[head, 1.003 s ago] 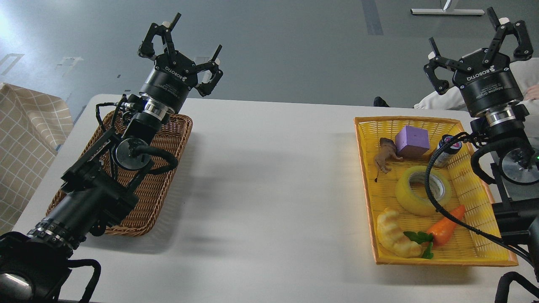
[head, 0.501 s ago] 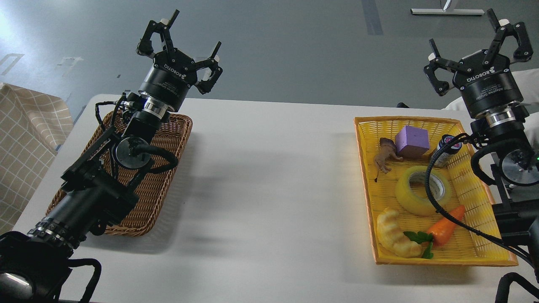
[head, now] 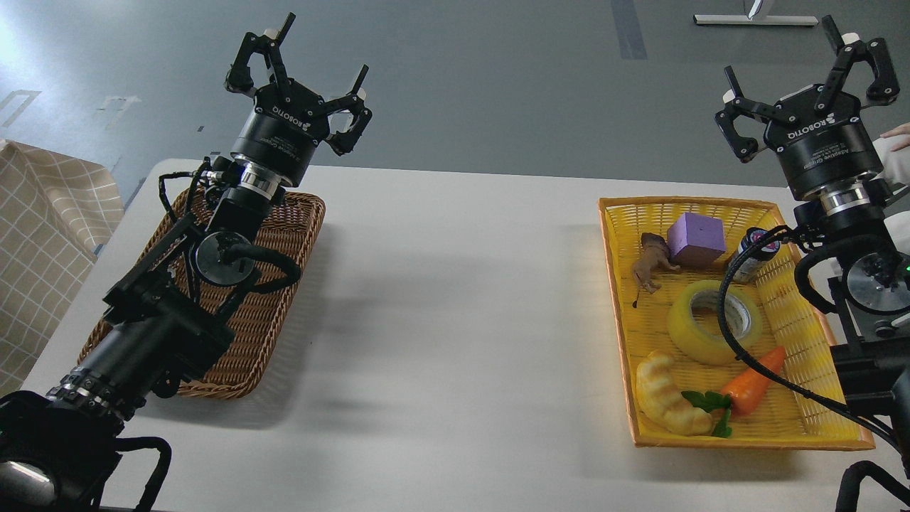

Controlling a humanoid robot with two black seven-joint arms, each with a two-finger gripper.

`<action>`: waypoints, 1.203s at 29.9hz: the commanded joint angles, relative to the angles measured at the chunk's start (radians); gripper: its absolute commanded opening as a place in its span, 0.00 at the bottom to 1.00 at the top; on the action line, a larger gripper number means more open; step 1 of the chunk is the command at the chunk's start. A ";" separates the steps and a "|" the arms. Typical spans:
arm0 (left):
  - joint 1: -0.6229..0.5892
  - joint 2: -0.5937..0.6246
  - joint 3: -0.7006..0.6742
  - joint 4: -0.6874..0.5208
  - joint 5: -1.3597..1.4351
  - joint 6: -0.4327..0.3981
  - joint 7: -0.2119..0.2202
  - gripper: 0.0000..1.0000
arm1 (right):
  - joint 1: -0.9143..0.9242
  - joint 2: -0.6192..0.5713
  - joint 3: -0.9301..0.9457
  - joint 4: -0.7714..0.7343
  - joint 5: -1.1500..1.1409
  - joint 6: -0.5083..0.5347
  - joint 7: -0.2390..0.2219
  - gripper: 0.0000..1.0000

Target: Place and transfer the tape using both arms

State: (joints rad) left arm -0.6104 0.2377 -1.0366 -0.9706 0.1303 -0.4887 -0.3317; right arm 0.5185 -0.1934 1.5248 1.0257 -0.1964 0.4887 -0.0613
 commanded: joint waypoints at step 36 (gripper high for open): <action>-0.002 -0.003 0.004 0.000 0.005 0.000 -0.013 0.98 | 0.002 -0.009 0.003 -0.001 0.000 0.000 0.000 1.00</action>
State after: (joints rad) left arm -0.6135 0.2347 -1.0322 -0.9711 0.1338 -0.4887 -0.3459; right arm 0.5213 -0.2028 1.5283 1.0246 -0.1964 0.4887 -0.0601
